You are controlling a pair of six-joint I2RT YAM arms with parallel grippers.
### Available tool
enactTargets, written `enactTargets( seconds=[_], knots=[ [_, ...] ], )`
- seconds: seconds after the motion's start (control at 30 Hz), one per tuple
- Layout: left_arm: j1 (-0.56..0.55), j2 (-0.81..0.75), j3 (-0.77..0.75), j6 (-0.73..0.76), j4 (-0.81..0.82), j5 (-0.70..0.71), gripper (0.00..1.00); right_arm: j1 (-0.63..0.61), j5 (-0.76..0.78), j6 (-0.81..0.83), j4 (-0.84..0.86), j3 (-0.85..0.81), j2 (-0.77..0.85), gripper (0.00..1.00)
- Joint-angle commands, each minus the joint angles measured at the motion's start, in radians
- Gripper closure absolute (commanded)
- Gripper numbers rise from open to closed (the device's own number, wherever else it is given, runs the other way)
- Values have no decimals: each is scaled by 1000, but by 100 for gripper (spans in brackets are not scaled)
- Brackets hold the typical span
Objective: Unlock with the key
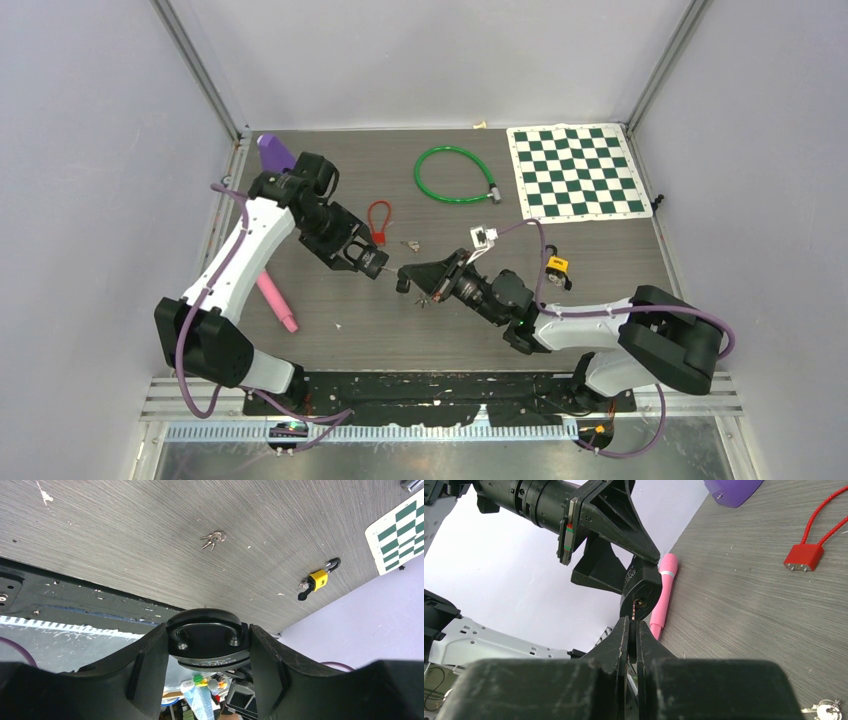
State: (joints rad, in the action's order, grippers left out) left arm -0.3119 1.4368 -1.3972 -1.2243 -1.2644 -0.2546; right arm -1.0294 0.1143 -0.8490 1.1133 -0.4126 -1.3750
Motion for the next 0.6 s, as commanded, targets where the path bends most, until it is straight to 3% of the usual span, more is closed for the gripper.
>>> enactTargets(
  seconds=[0.0, 0.57],
  knots=[
    [2, -24, -25, -15, 17, -47, 99, -18, 40, -7, 48, -21, 8, 94],
    [2, -38, -11, -23, 39, -70, 99, -29, 73, -41, 48, -48, -42, 95]
  ],
)
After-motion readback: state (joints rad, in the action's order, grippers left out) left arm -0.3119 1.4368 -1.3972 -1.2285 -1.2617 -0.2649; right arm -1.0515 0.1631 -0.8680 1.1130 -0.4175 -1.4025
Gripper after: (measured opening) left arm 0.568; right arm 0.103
